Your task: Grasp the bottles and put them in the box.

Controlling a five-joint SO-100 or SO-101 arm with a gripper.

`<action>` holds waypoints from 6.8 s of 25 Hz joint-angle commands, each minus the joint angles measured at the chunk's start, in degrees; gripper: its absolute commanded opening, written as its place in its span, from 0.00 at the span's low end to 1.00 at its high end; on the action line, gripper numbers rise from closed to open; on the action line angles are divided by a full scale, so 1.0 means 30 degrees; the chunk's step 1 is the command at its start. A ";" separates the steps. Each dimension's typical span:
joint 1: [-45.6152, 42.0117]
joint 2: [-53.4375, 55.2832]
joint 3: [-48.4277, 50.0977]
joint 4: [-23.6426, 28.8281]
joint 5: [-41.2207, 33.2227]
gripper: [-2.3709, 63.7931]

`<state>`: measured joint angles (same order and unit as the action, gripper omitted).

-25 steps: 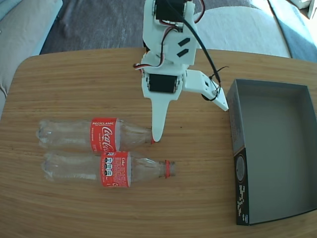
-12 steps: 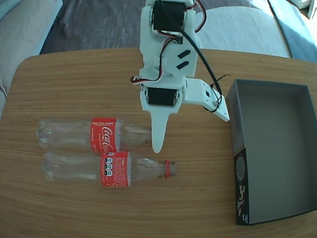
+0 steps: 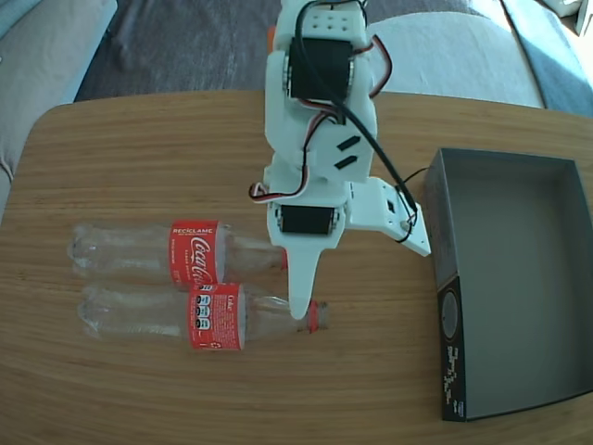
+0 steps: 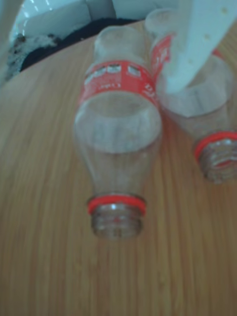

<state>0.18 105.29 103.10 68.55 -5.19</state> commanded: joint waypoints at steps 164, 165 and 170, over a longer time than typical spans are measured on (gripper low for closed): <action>0.0234 -1.3154 -1.2422 0.0879 0.1289 0.20; 0.0322 -1.3154 -1.2891 0.1143 0.0850 0.19; 0.0908 -1.3154 -1.5557 0.2842 -0.0996 0.13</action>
<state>1.76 63.72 62.67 75.23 -7.38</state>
